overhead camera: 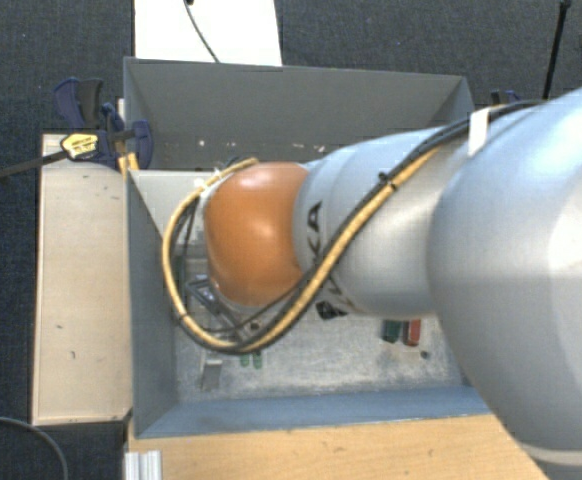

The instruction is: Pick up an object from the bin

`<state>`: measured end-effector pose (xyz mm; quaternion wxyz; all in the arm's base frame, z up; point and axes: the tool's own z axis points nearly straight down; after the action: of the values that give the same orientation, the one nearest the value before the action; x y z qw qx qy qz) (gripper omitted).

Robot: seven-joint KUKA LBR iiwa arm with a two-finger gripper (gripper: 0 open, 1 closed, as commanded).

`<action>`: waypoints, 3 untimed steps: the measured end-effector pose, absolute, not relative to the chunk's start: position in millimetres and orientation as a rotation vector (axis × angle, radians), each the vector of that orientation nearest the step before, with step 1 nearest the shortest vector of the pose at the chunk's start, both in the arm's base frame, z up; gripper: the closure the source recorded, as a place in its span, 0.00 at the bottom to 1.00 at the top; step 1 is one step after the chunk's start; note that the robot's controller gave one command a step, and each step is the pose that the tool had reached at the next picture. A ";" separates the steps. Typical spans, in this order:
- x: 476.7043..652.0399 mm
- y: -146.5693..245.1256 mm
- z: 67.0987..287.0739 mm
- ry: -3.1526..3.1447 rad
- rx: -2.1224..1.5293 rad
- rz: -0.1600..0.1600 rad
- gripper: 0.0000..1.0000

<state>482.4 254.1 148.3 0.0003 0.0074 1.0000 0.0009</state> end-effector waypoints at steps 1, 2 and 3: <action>521.1 200.7 146.6 3.134 -0.084 -0.001 0.00; 541.2 154.3 66.9 3.133 -0.285 -0.004 0.00; 533.0 88.6 76.9 3.107 -0.475 -0.004 0.00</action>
Offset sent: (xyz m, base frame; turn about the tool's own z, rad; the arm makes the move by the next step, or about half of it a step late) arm 0.0356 -0.0496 -0.0022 -0.0740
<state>533.0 88.6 76.9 -0.0006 -0.1512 0.9885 -0.0013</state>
